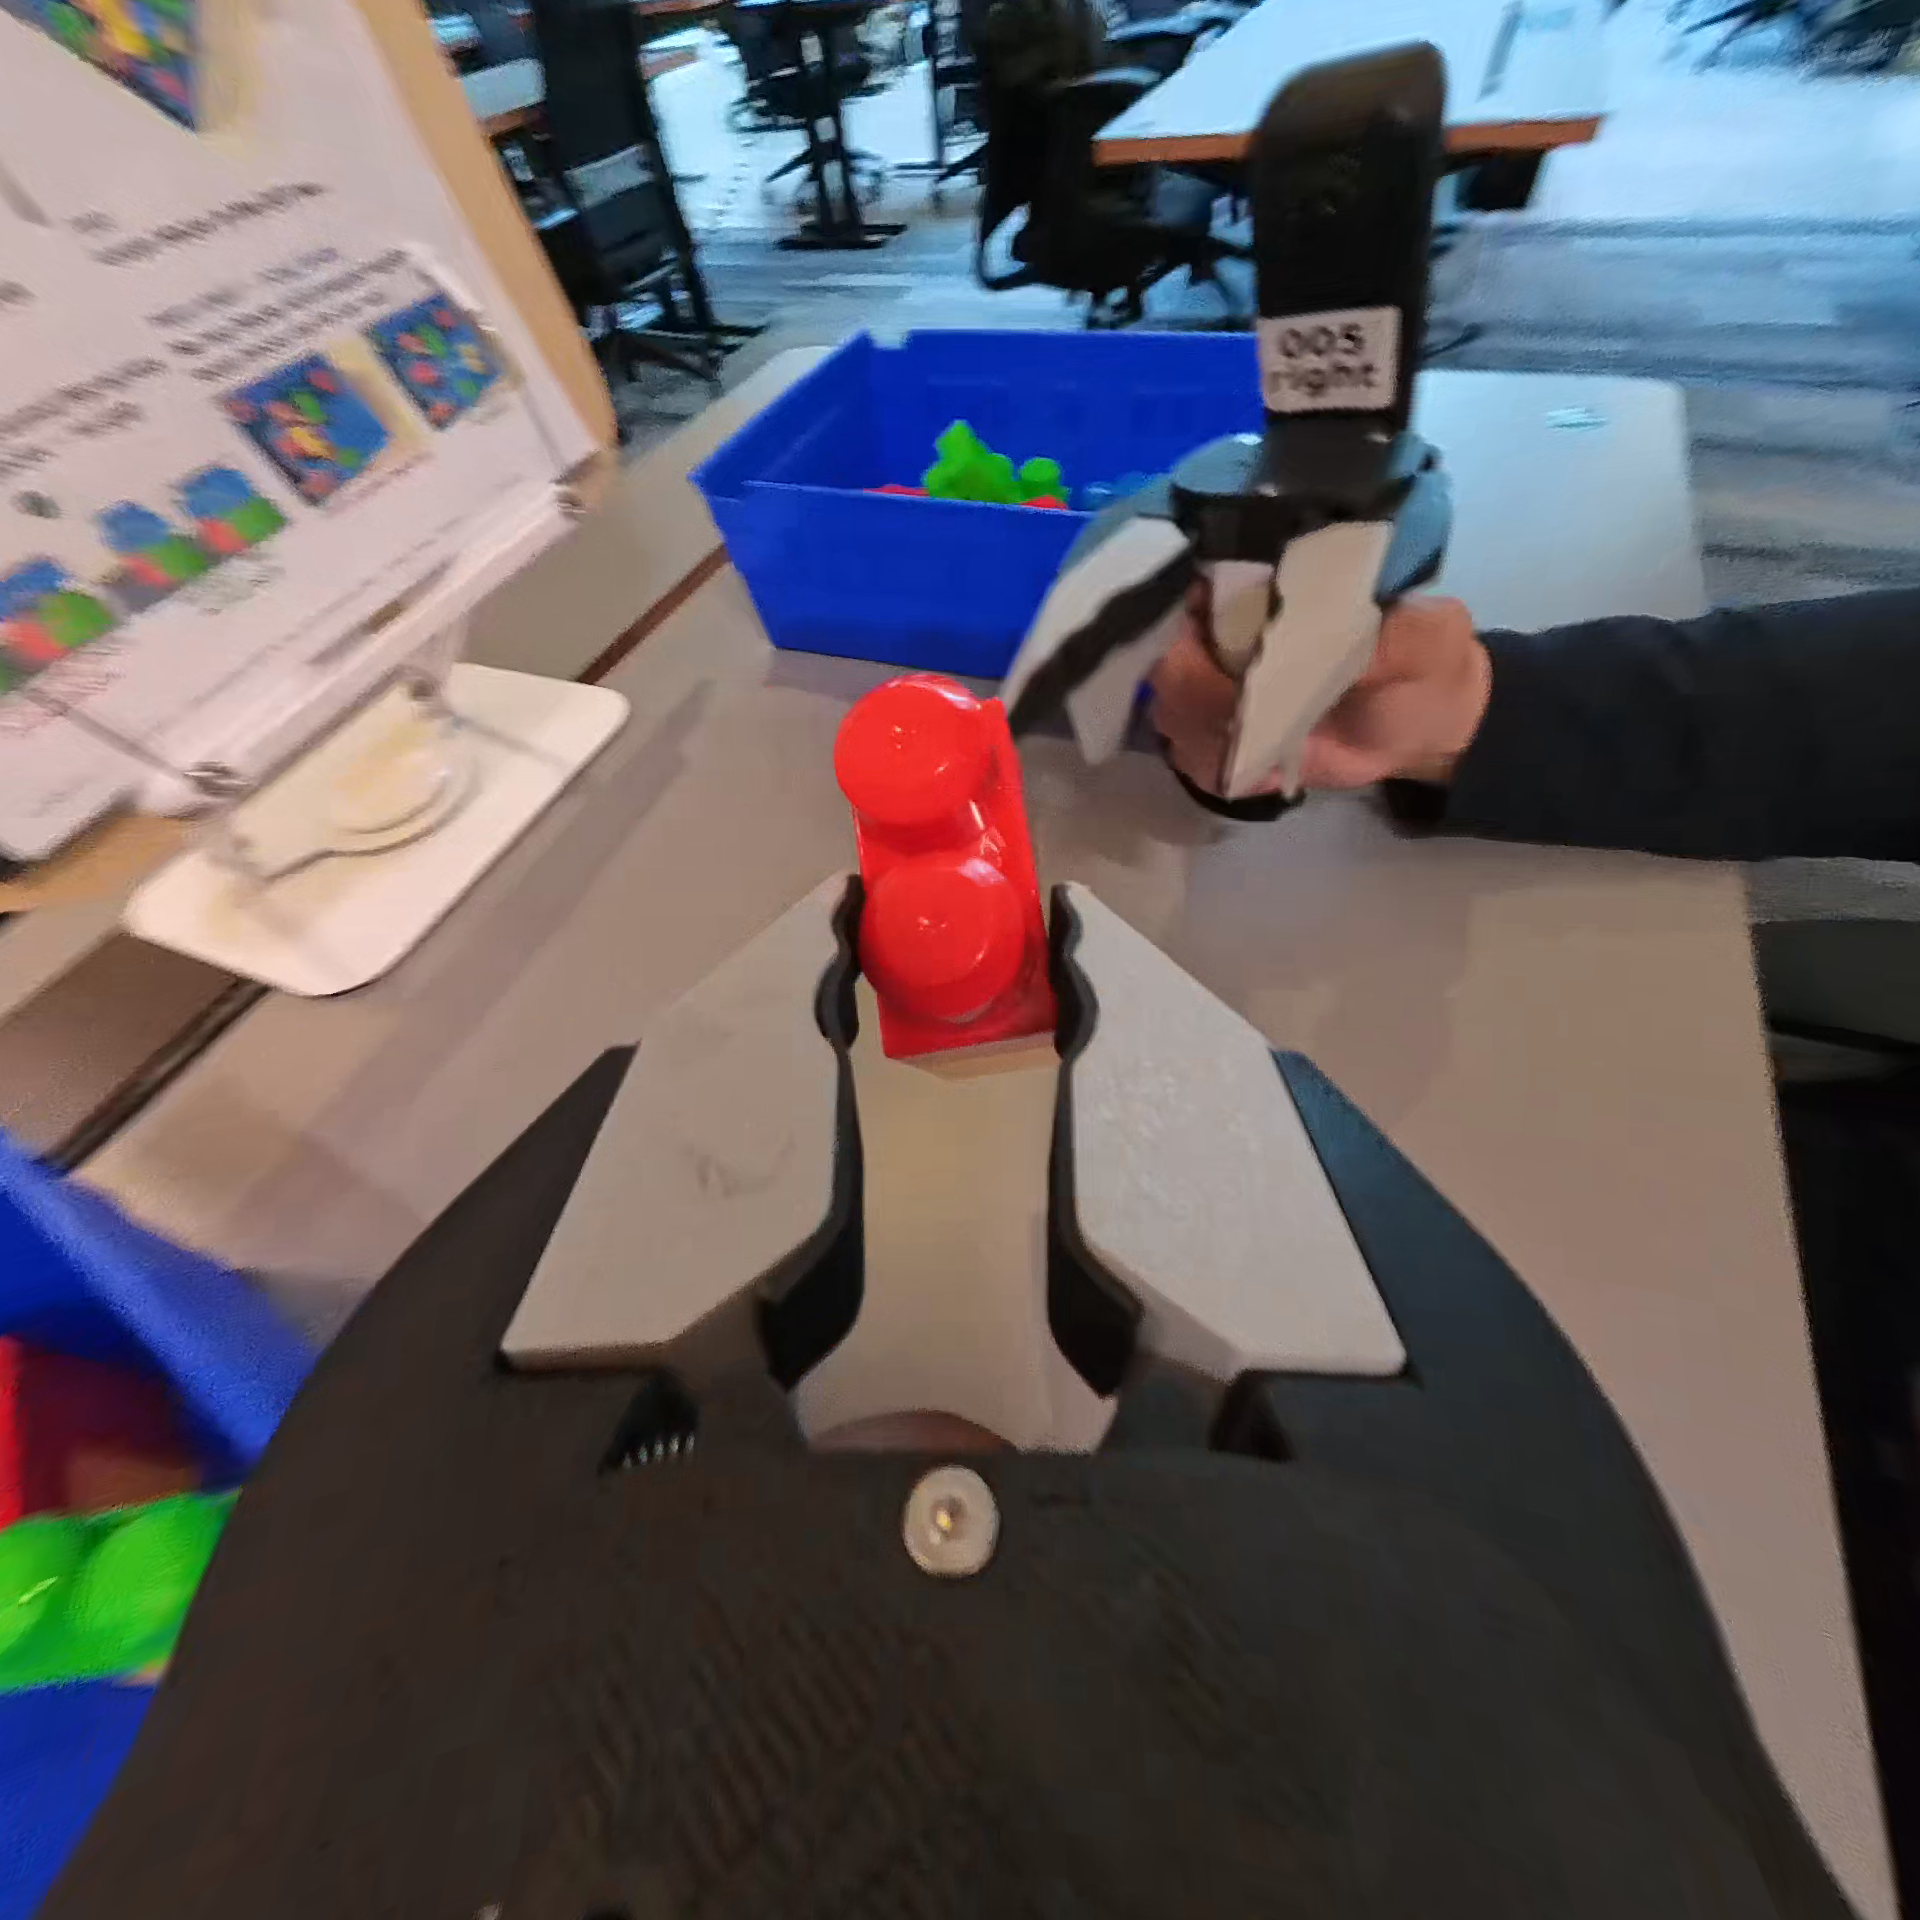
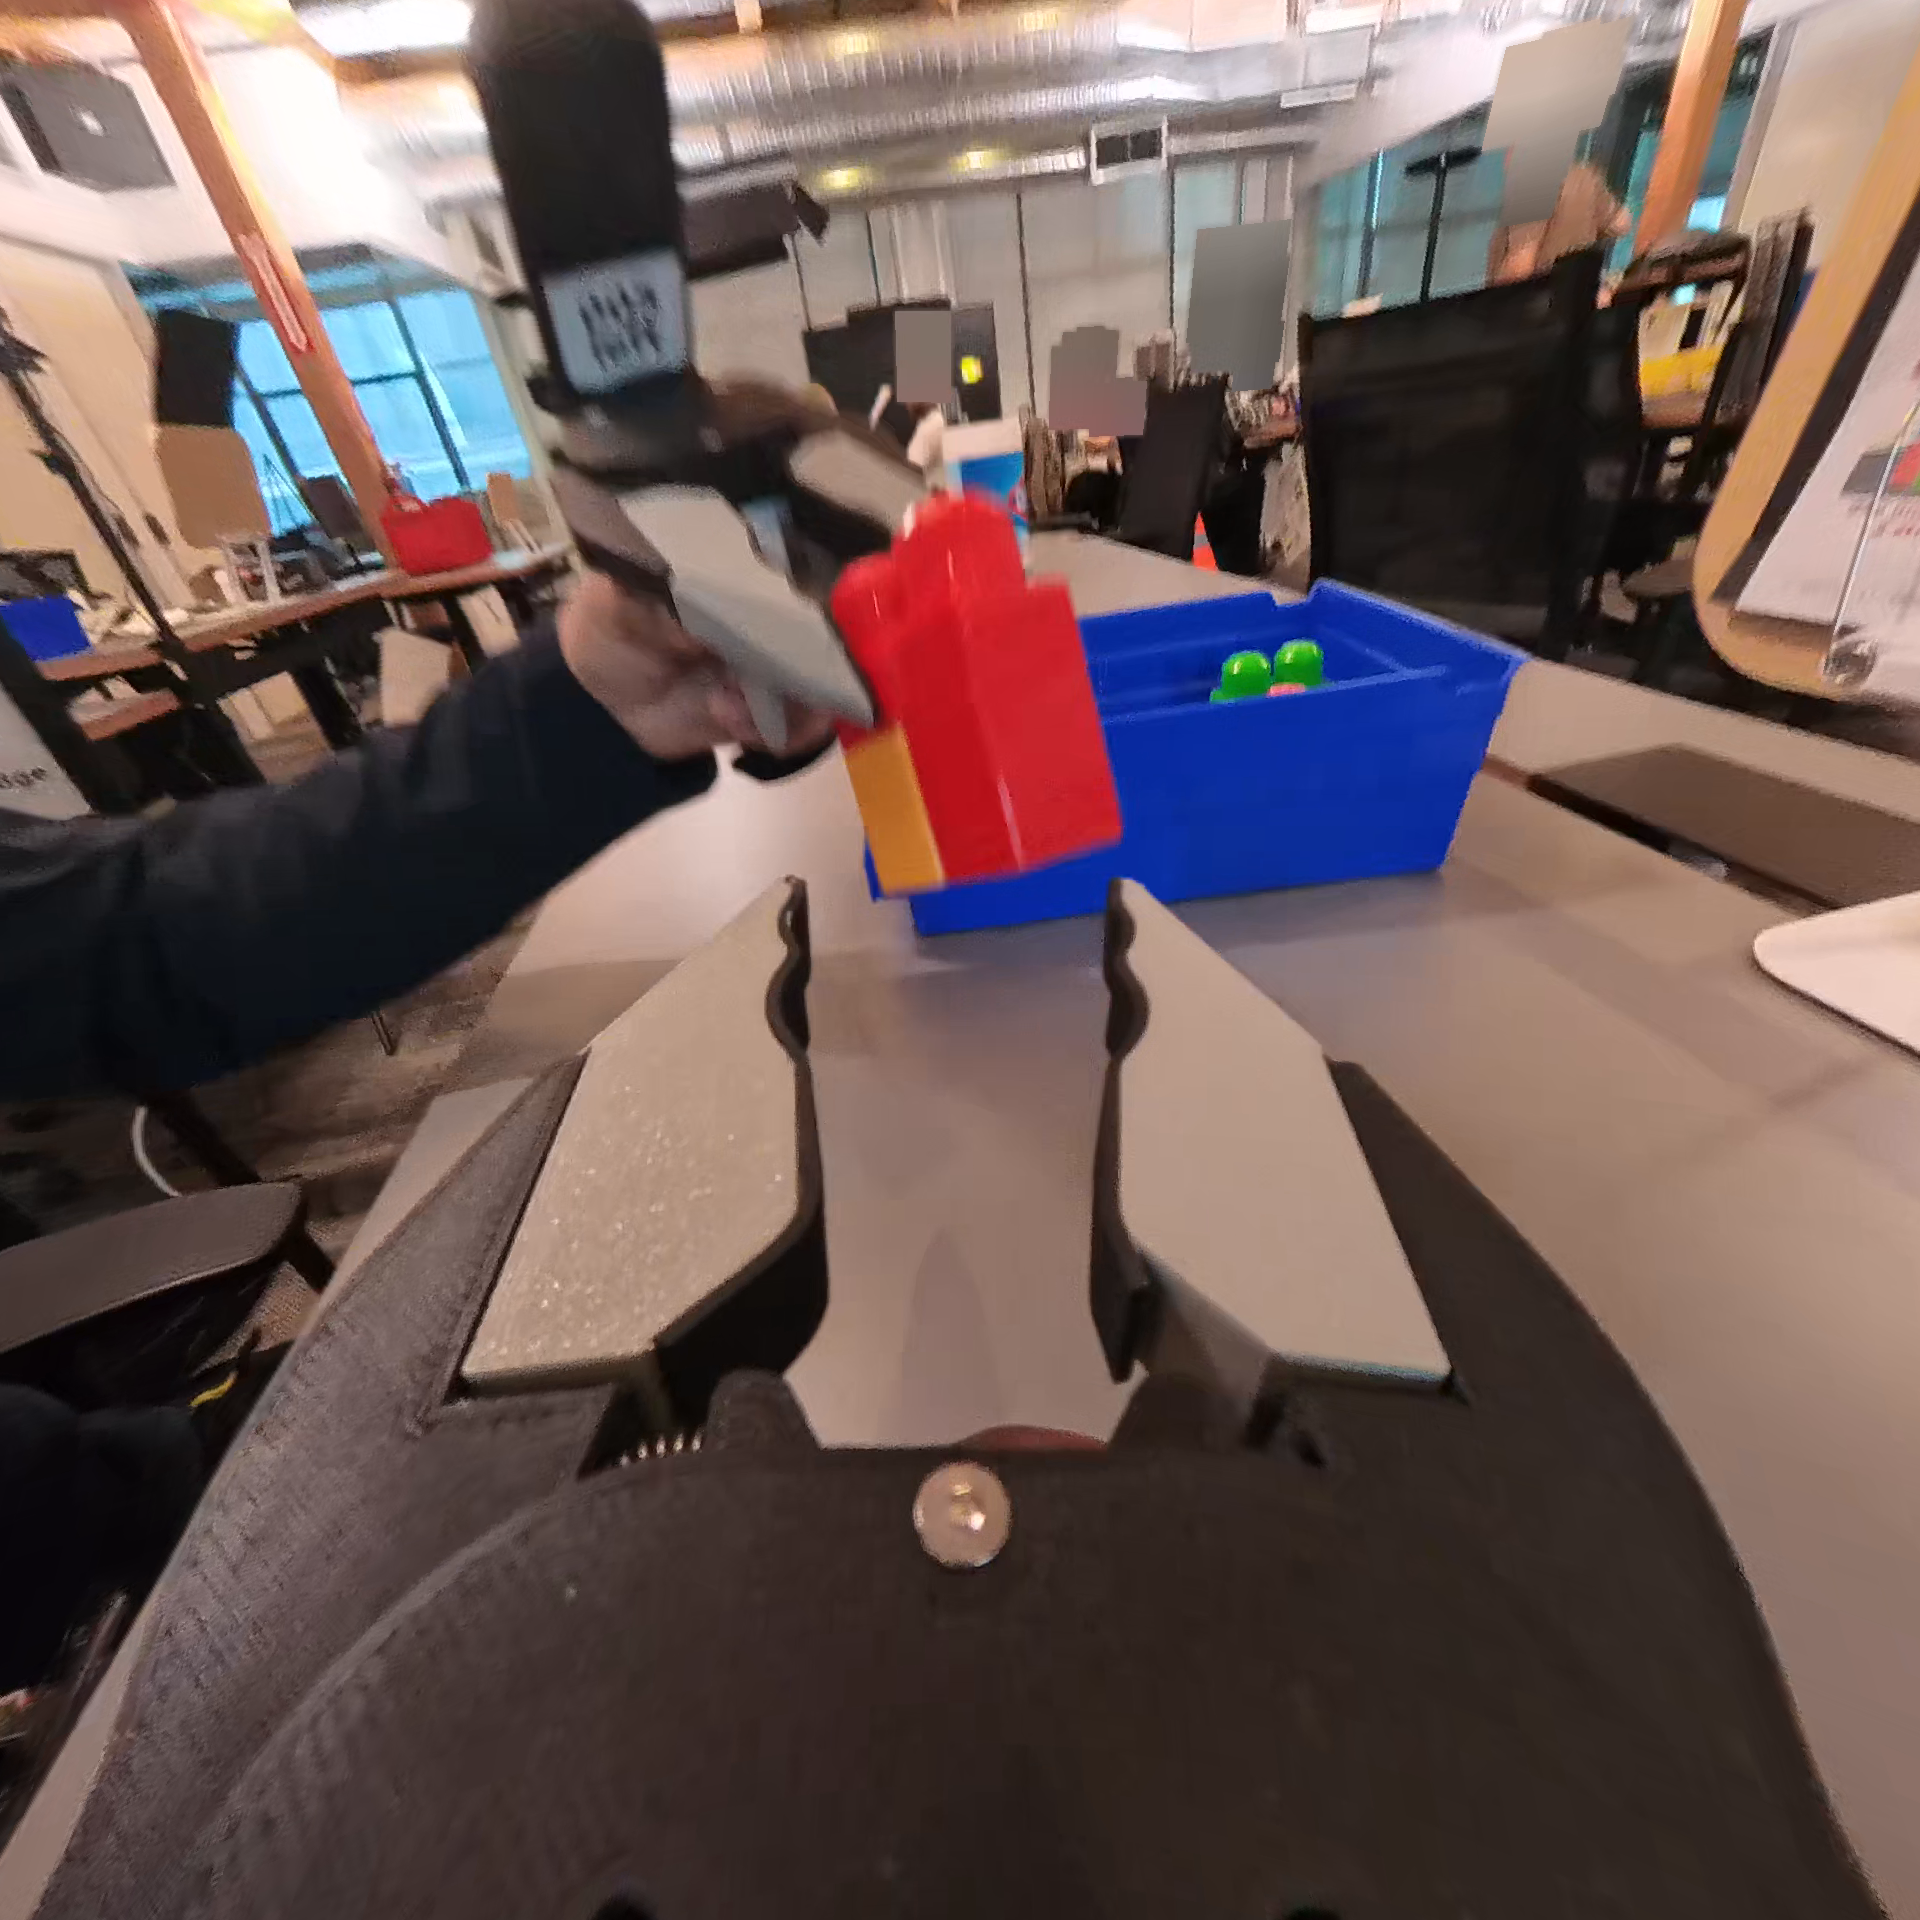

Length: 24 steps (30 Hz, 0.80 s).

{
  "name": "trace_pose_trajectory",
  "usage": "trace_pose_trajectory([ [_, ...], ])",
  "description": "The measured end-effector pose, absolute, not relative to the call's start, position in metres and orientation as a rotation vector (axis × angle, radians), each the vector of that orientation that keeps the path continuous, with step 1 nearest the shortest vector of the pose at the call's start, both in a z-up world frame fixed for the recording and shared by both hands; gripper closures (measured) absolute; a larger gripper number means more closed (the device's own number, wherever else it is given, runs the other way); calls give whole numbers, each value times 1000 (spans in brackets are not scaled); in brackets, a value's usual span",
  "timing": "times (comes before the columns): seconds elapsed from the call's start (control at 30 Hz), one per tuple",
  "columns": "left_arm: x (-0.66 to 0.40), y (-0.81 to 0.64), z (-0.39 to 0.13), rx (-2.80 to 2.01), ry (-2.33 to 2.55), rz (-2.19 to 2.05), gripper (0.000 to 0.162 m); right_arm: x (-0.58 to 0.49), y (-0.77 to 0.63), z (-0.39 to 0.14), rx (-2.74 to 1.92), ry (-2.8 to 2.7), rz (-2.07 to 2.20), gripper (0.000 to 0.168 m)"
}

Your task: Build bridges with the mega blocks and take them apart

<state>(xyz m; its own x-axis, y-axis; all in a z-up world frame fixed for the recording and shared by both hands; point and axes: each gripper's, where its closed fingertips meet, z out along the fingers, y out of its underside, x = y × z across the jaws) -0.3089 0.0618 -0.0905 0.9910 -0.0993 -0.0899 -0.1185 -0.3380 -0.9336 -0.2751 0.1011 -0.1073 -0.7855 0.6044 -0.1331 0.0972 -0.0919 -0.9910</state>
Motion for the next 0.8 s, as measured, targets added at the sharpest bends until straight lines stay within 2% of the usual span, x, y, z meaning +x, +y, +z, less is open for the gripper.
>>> trace_pose_trajectory([
  [0.17,-280,59,-102,-1747,263,-270,129,-270,98,-120,-763,-1945,1926,107],
  [0.27,-278,61,-115,-1763,270,-299,129,-261,74,-134,-686,-2087,1914,106],
  [0.4,-265,64,-132,-1833,346,-322,129,-263,54,-162,-679,-2230,1762,116],
  [0.47,-265,66,-137,-1840,340,-305,130,-267,56,-174,-684,-2257,1651,131],
  [0.67,-280,83,-153,-1870,209,-298,127,-281,70,-194,-820,-2281,1572,132],
  [0.8,-293,86,-142,-1822,122,-225,121,-286,77,-178,-872,-2174,1662,135],
])
